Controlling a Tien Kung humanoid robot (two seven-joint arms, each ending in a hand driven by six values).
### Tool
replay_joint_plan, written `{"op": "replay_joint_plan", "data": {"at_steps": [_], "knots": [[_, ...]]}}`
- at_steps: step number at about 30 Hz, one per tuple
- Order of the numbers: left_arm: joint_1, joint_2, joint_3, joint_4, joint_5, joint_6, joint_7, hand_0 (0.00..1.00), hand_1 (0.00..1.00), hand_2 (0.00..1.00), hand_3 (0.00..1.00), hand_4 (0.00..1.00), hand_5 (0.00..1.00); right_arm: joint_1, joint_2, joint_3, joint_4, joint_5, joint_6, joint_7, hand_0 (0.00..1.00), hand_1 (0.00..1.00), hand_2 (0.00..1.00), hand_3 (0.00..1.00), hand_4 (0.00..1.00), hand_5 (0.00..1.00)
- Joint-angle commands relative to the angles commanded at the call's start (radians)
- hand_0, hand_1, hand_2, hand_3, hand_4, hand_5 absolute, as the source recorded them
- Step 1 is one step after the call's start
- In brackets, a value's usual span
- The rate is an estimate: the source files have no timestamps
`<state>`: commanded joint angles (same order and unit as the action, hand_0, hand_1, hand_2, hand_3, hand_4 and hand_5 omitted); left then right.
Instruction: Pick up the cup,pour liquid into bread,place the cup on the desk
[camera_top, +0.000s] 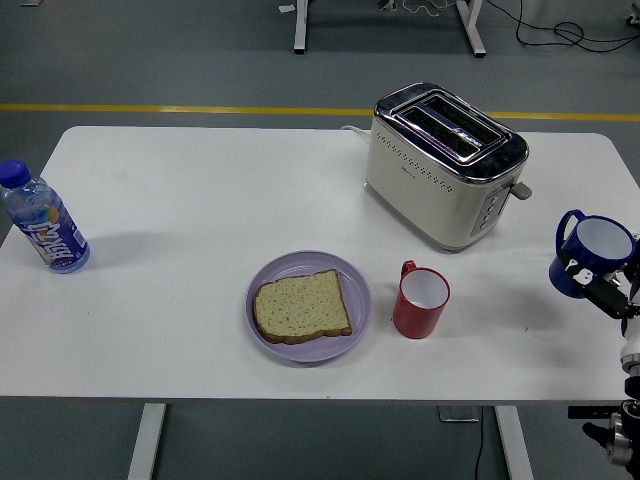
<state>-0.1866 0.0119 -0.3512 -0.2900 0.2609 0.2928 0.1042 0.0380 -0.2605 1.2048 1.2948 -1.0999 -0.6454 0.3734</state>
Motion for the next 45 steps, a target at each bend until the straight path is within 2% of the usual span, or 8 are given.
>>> {"op": "replay_joint_plan", "data": {"at_steps": [31, 37, 41, 45], "knots": [[-0.002, -0.005, -0.006, -0.001, 0.006, 0.002, 0.005, 0.682, 0.688, 0.693, 0.545, 0.252, 0.998, 0.042, 0.033, -0.095, -0.14, 0.041, 0.0, 0.056, 0.452, 0.327, 0.454, 0.461, 0.724, 0.002], [-0.002, -0.006, -0.007, -0.001, 0.007, 0.002, 0.006, 0.681, 0.688, 0.693, 0.545, 0.252, 0.998, 0.061, 0.042, -0.126, -0.183, 0.084, 0.0, 0.111, 0.452, 0.327, 0.454, 0.459, 0.725, 0.002], [-0.002, -0.006, -0.009, -0.001, 0.012, 0.002, 0.008, 0.681, 0.688, 0.693, 0.545, 0.252, 0.998, 0.092, 0.048, -0.188, -0.243, 0.166, 0.0, 0.2, 0.452, 0.327, 0.454, 0.459, 0.725, 0.002], [-0.002, -0.007, -0.009, -0.001, 0.01, 0.002, 0.008, 0.682, 0.687, 0.692, 0.545, 0.252, 0.998, 0.108, 0.053, -0.219, -0.274, 0.224, 0.0, 0.253, 0.451, 0.326, 0.453, 0.458, 0.725, 0.002]]}}
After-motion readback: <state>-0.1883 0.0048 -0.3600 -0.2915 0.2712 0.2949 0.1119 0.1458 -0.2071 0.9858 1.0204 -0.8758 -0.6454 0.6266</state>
